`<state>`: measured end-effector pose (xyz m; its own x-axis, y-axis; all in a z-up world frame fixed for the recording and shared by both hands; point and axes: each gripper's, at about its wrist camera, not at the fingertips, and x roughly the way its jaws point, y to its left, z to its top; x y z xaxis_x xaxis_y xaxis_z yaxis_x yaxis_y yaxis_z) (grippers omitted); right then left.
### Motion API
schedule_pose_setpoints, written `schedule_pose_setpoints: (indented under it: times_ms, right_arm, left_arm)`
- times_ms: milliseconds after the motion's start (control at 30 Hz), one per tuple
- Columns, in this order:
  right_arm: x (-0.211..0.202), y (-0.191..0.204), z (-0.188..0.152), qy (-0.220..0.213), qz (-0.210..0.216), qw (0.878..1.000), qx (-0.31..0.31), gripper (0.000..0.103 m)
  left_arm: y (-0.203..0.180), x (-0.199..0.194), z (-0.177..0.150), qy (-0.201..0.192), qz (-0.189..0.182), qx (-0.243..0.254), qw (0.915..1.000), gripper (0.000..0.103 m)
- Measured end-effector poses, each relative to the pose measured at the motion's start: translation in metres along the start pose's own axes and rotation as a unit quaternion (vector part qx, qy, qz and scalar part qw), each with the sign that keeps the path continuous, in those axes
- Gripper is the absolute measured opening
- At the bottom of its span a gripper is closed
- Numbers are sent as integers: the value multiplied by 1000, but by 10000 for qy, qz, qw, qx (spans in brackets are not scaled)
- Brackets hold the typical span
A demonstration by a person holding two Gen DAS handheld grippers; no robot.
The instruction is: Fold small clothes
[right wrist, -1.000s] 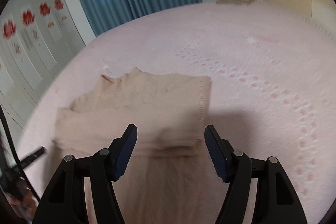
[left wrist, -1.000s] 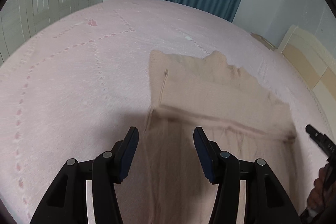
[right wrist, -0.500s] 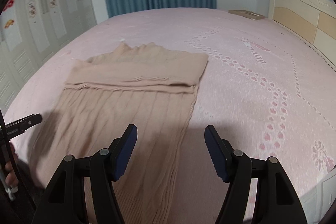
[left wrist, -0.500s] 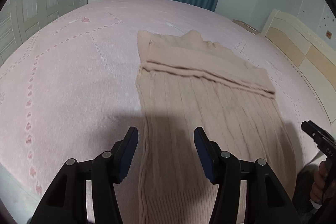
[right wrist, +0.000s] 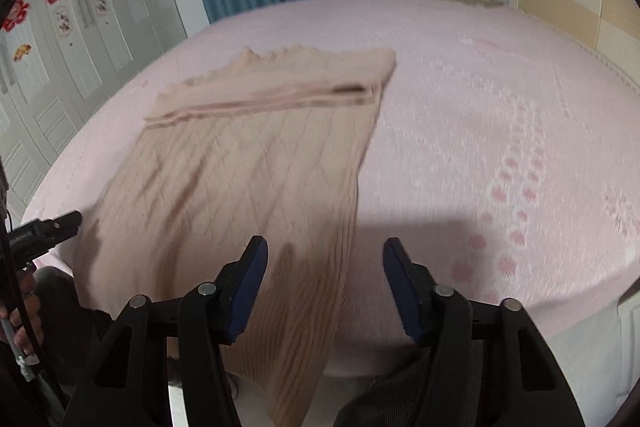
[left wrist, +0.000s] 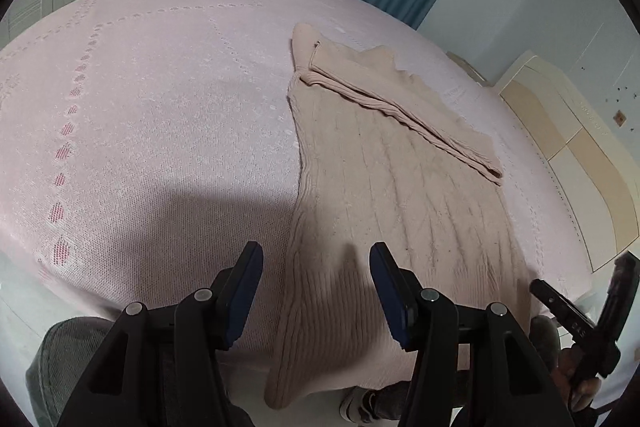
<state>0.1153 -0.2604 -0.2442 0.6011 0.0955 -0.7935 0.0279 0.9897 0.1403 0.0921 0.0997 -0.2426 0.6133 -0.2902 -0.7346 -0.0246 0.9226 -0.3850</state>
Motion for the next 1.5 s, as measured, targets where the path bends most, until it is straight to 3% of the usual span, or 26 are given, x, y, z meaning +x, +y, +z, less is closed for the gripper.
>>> schedule_pose_setpoints:
  times_ms: [100,233,333,467,567,1100,1267,1500]
  right_arm:
    - [4,2,-2,26,-37,10000,28,46]
    - [19,9,-4,278,-289,9992,-74,23]
    - [20,15,-4,200,-404,9987,-217,23]
    - [24,11,-2,271,-277,9991,-149,26]
    - [26,3,1,312,-98,9995,49,27]
    - [28,7,3,322,4,9995,-38,36]
    - [30,15,2,322,10,9992,-230,48]
    - [31,14,3,302,26,9992,-242,50]
  left_arm:
    - [-2,4,-1,52,39,65,10000,53]
    - [-6,11,-1,73,170,135,9997,51]
    - [-11,17,0,58,383,258,9989,48]
    - [-16,22,3,35,503,345,9981,37]
    - [-14,26,5,119,307,269,9991,25]
    - [5,14,-10,428,-354,-247,9982,25]
    - [5,26,1,551,-595,-388,9960,25]
    - [-7,56,30,591,-698,-280,9954,26]
